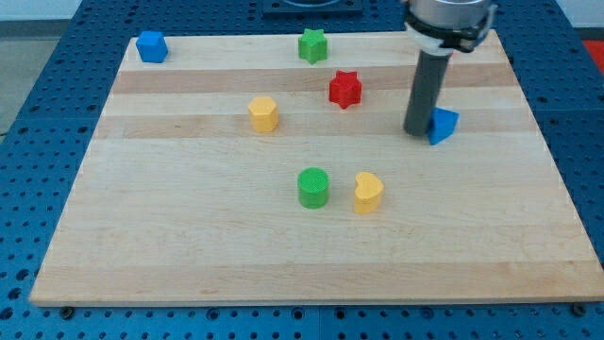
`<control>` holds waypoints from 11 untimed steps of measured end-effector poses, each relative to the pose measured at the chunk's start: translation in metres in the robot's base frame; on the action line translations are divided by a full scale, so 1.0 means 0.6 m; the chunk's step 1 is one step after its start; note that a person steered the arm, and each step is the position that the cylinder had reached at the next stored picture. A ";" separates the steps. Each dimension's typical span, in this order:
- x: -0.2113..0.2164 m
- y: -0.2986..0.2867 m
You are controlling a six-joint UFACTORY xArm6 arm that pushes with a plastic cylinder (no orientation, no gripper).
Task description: Keep red star parallel right to yellow hexagon
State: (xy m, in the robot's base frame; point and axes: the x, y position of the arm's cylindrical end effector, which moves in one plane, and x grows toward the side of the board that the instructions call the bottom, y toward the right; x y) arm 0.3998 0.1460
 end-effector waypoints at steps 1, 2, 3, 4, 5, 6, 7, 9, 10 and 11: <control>0.000 0.043; 0.000 0.041; 0.000 -0.013; -0.006 -0.054; -0.071 -0.052; -0.122 -0.052; -0.142 -0.051; -0.162 -0.080; -0.162 -0.104; -0.161 -0.147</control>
State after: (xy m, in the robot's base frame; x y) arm 0.3031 0.0581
